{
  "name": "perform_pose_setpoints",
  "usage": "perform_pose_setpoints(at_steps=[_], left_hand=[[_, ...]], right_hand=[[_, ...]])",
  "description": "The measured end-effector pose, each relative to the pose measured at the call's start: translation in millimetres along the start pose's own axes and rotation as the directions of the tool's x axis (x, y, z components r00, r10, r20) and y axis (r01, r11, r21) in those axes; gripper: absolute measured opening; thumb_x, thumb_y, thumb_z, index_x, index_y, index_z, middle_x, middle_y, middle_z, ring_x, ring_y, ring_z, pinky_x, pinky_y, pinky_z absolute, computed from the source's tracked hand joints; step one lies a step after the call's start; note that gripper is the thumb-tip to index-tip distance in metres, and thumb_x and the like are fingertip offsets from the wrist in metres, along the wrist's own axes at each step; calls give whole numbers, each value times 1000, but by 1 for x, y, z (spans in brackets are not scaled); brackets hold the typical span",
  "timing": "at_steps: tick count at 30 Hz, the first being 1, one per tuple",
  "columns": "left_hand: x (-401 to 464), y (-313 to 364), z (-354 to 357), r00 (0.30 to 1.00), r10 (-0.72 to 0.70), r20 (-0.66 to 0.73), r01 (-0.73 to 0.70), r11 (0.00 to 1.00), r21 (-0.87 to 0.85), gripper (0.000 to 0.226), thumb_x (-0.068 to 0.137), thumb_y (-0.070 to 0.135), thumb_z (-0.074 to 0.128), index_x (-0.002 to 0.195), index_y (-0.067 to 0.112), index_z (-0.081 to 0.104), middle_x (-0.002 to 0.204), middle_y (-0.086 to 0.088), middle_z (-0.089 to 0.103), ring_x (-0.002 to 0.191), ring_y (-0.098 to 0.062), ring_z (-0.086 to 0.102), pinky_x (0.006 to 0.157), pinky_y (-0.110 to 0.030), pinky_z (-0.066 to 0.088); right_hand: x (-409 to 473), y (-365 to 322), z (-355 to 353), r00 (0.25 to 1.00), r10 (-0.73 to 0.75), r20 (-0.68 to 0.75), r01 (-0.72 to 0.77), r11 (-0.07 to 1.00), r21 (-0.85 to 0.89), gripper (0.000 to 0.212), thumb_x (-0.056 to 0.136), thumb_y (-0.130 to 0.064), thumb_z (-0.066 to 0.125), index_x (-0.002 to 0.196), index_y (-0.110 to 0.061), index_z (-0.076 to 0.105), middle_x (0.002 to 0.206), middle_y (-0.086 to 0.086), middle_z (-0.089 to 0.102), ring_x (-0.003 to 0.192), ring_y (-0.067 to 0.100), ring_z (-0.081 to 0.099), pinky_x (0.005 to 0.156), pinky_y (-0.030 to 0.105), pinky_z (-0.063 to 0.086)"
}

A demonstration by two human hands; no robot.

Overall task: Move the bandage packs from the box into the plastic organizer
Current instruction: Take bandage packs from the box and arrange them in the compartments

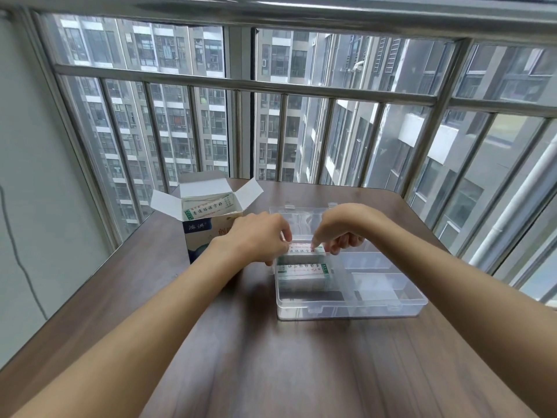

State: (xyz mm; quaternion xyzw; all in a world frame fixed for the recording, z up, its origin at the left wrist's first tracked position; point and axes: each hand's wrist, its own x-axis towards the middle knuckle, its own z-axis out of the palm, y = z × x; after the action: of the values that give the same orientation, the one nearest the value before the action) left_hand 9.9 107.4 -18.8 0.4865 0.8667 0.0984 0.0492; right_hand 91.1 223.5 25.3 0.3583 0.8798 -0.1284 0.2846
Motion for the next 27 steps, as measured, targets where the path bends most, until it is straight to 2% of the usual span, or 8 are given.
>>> perform_pose_setpoints(at_steps=[5,9,13,15,17,20,24,27], left_hand=[[-22,3,-9,985,16,-171,-20,1000,-20,21,92,32,52,110,34,63,110,18,66,72,-7,54,76,-28,43],[-49,-4,-7,948,5,-318,-21,999,-48,18,92,40,51,101,36,66,92,16,62,92,-14,59,68,-28,37],[-72,-9,6,918,-23,-397,-36,989,-142,17,91,44,52,99,39,66,81,15,61,86,-13,60,69,-29,42],[-83,-13,8,796,-48,-604,-97,974,-207,15,89,46,56,90,36,68,68,13,61,69,-10,60,61,-28,46],[-91,-24,5,573,-109,-812,-128,967,-220,15,88,42,60,85,30,69,65,12,60,57,-10,57,52,-26,45],[-94,-47,-3,339,-309,-889,-83,931,-355,17,89,34,64,101,23,66,71,7,54,58,-12,50,50,-22,40],[-87,-71,4,454,-676,-580,-29,640,-768,59,81,42,71,127,20,42,74,5,44,64,-11,47,62,-30,38],[-86,-74,8,635,-673,-378,-96,416,-904,55,83,37,70,128,17,45,78,2,54,67,-5,52,63,-22,41]], right_hand=[[-26,16,-1,952,-139,-272,169,981,92,30,94,-32,53,90,-6,69,60,-1,52,48,10,40,45,18,31],[-45,32,16,906,-237,-352,289,951,105,25,91,-33,58,89,-14,73,58,-4,55,46,6,43,44,15,37],[-40,43,44,863,-285,-416,377,913,156,24,89,-34,62,100,-16,74,85,0,71,61,3,56,63,20,49],[-38,43,51,790,-351,-503,479,865,148,23,88,-35,62,101,-19,74,73,-6,65,56,-3,53,58,17,43],[-40,36,52,673,-423,-607,607,785,125,20,89,-33,61,100,-22,73,60,-8,59,48,-3,49,53,15,36],[-42,11,51,444,-462,-768,752,657,39,21,92,-28,58,110,-27,68,81,-9,65,70,3,57,66,16,42],[-39,-29,49,333,-585,-740,706,675,-216,40,99,-31,43,138,-29,43,137,-9,47,127,6,33,102,19,24],[-28,-44,56,354,-659,-664,601,704,-379,50,96,-46,25,140,-28,41,143,-6,41,136,13,26,114,34,18]])
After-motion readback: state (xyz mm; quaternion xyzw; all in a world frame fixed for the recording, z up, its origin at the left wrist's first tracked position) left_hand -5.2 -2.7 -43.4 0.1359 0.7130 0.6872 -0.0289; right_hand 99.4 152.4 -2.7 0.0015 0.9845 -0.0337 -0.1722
